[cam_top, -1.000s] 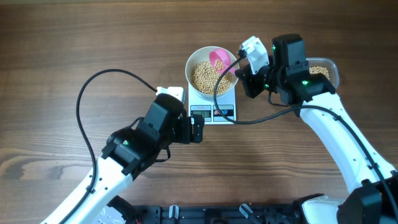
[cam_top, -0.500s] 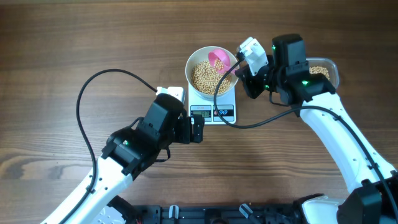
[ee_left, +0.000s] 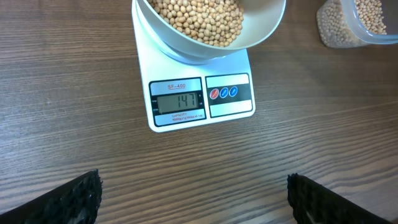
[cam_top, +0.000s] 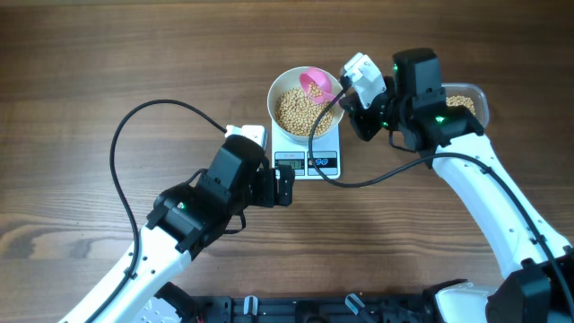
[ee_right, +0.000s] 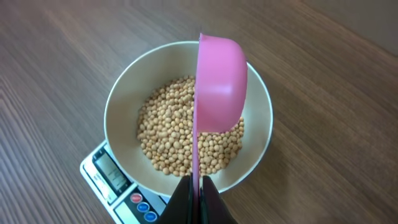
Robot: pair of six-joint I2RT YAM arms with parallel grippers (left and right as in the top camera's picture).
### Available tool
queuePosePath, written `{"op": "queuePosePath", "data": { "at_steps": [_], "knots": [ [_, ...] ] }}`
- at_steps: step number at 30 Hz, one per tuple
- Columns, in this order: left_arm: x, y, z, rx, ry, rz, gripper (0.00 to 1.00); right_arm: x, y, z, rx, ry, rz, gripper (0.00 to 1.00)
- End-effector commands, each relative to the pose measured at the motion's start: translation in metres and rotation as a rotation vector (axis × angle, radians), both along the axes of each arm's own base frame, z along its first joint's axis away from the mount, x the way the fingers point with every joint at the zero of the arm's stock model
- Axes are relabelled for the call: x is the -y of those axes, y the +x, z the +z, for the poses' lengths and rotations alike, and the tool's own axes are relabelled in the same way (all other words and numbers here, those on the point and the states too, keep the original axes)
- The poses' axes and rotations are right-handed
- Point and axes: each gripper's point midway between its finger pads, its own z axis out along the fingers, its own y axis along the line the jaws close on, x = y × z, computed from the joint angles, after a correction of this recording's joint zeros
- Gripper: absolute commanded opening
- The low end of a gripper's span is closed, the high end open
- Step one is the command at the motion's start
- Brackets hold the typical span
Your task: Scoop item into bowl and weigh 150g on scale
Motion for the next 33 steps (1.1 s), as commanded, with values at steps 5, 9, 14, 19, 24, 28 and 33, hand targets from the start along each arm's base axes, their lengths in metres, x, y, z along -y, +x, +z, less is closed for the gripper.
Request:
{"op": "queuePosePath", "data": {
  "at_steps": [5,9,14,19,24,28,33],
  "knots": [
    [0.003,0.0,0.002,0.001,-0.01,-0.003,1.0,-0.01,-0.003,0.017,-0.054,0.118,-0.057,0.04],
    [0.003,0.0,0.002,0.001,-0.01,-0.003,1.0,-0.01,-0.003,0.017,-0.053,0.117,-0.056,0.04],
    [0.003,0.0,0.002,0.001,-0.01,-0.003,1.0,-0.008,-0.007,0.012,0.005,0.025,0.042,0.04],
    [0.003,0.0,0.002,0.001,-0.01,-0.003,1.0,-0.008,-0.009,0.01,-0.003,0.023,0.045,0.04],
    [0.003,0.0,0.002,0.001,-0.01,-0.003,1.0,-0.006,-0.01,0.008,0.016,-0.008,0.072,0.04],
    [0.003,0.0,0.002,0.001,-0.01,-0.003,1.0,-0.009,-0.005,0.015,0.001,0.05,0.02,0.04],
    [0.003,0.0,0.002,0.001,-0.01,-0.003,1.0,-0.01,-0.005,0.015,-0.052,0.104,-0.042,0.04]
  ]
}}
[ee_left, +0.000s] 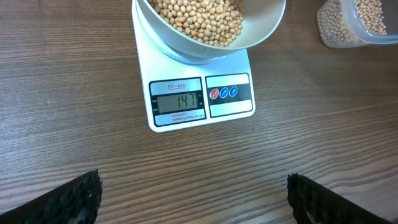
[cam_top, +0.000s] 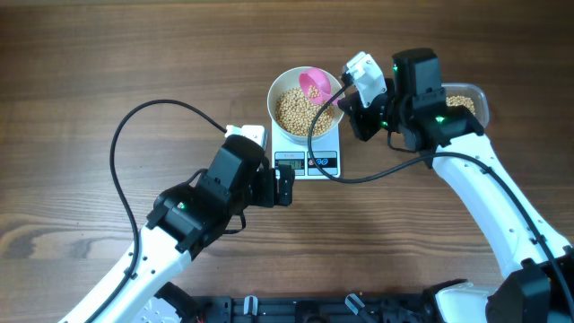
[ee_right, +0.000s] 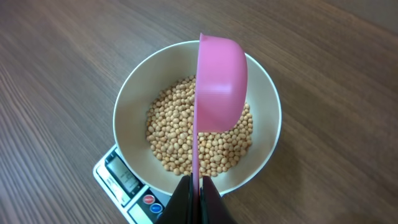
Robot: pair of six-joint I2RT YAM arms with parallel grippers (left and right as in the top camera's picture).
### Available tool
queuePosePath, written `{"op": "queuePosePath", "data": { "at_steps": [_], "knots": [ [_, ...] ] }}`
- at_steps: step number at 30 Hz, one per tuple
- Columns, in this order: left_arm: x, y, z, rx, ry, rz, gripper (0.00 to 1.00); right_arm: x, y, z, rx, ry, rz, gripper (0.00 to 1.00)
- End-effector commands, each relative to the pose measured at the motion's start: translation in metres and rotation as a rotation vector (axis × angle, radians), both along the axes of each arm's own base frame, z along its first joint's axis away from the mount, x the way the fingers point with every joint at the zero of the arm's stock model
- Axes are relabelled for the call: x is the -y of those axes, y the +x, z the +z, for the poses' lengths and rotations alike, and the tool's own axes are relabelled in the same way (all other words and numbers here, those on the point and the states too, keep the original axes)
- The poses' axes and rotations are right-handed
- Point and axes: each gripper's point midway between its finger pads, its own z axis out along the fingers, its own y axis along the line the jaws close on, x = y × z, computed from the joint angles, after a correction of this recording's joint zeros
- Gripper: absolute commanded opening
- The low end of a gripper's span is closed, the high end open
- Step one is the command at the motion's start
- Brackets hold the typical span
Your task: Scoop item into bowl and weigh 150g on scale
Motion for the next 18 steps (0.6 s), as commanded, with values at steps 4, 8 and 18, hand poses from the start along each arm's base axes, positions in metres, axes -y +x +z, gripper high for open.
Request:
{"op": "queuePosePath", "data": {
  "at_steps": [4,8,18],
  "knots": [
    [0.003,0.0,0.002,0.001,-0.01,-0.003,1.0,-0.008,-0.001,0.016,0.006,0.054,-0.005,0.04],
    [0.003,0.0,0.002,0.001,-0.01,-0.003,1.0,-0.01,-0.002,0.017,-0.012,0.081,-0.014,0.04],
    [0.003,0.0,0.002,0.001,-0.01,-0.003,1.0,0.001,-0.007,0.005,0.084,-0.101,0.12,0.04]
  ]
}}
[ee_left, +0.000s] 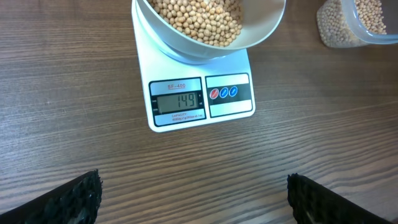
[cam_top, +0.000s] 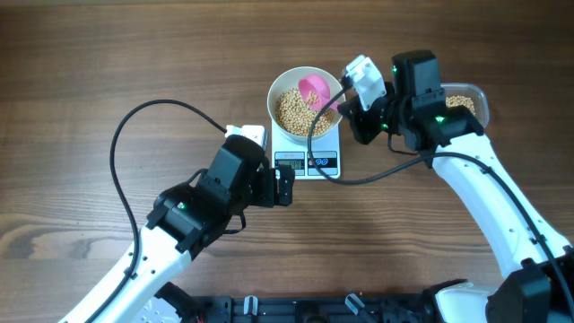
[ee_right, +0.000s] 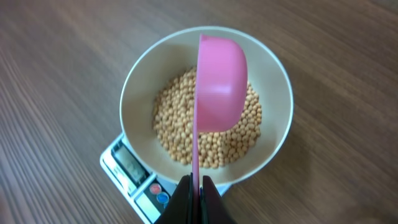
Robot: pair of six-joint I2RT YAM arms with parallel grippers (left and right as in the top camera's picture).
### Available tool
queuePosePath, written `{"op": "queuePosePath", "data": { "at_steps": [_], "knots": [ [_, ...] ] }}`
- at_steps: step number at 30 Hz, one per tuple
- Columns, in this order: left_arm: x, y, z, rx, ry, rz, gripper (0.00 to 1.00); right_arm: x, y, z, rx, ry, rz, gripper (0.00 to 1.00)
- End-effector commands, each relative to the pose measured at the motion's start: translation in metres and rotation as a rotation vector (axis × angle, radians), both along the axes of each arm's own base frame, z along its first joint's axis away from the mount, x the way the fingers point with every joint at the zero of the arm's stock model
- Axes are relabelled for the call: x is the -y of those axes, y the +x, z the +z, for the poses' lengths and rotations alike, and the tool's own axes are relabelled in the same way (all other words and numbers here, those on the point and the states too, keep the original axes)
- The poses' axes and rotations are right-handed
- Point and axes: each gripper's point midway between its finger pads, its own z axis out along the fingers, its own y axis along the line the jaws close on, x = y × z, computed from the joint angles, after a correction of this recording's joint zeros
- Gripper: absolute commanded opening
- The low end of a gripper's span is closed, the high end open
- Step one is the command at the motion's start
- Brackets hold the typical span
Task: Scoop item into bowl and weigh 150g on scale
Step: 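Tilt the pink scoop gently to add a few soybeans to the bowl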
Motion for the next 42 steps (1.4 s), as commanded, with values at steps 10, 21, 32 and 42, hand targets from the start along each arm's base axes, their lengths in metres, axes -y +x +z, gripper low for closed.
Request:
{"op": "queuePosePath", "data": {
  "at_steps": [10,21,32,42],
  "knots": [
    [0.003,0.0,0.002,0.001,-0.01,-0.004,1.0,-0.01,0.003,0.02,0.047,0.044,0.003,0.04],
    [0.003,0.0,0.002,0.001,-0.01,-0.004,1.0,-0.006,0.007,0.019,0.075,0.008,0.005,0.04],
    [0.003,0.0,0.002,0.001,-0.01,-0.004,1.0,-0.002,-0.006,0.007,0.072,-0.072,0.095,0.04],
    [0.003,0.0,0.002,0.001,-0.01,-0.004,1.0,-0.009,0.011,0.025,0.055,0.068,-0.045,0.04]
  ]
}}
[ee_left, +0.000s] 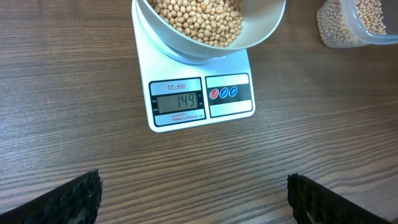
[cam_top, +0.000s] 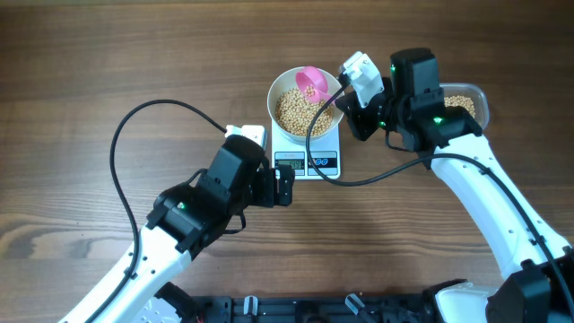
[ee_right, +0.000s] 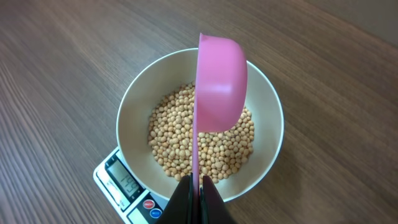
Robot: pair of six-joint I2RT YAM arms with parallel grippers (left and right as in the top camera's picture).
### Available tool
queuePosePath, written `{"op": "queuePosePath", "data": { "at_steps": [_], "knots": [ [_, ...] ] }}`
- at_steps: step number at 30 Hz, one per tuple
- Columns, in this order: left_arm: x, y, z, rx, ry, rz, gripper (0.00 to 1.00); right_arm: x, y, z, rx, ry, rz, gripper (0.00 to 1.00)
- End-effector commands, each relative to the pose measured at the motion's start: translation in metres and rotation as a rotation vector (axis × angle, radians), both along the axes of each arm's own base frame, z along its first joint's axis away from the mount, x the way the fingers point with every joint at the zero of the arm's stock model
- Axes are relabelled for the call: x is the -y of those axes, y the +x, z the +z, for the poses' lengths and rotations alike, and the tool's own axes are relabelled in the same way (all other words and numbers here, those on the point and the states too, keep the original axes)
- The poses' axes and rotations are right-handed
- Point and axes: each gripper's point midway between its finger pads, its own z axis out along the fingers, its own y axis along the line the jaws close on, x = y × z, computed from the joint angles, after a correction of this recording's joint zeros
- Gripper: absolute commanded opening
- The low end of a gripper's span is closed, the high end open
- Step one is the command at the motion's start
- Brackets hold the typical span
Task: Scoop item into bowl and weigh 150g on scale
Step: 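Tilt the pink scoop gently to add a few soybeans to the bowl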
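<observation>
A white bowl point(cam_top: 306, 109) of soybeans point(ee_right: 205, 140) sits on the white scale point(ee_left: 200, 99), whose display reads 149. My right gripper point(ee_right: 196, 186) is shut on the handle of a pink scoop point(ee_right: 219, 84), held turned on its side above the bowl. In the overhead view the pink scoop point(cam_top: 312, 82) hangs over the bowl's far right rim. My left gripper point(ee_left: 193, 196) stands open over bare table in front of the scale, nothing between its fingers.
A clear plastic container point(cam_top: 466, 100) of soybeans stands to the right of the scale, behind my right arm. A black cable point(cam_top: 134, 144) loops over the table to the left. Wood table all round.
The scoop and my right gripper sit slightly higher and farther back over the bowl. The scale still reads 149. My left arm is unmoved.
The scoop was held tilted over the bowl with the scale at 147, and stayed so a second later. Then the display read 149 with the scoop closer over the beans. Now the scoop is a little higher and the reading holds at 149.
</observation>
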Motion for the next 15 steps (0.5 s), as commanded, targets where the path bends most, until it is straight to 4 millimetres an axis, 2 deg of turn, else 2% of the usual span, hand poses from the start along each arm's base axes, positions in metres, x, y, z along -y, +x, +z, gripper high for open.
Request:
{"op": "queuePosePath", "data": {
  "at_steps": [1,15],
  "knots": [
    [0.0028,-0.0001,0.0021,0.001,-0.01,-0.003,1.0,-0.0036,0.0011,0.0152,-0.003,0.053,-0.034,0.04],
    [0.0028,-0.0001,0.0021,0.001,-0.01,-0.003,1.0,-0.004,-0.002,0.0131,-0.056,0.087,-0.072,0.04]
  ]
}}
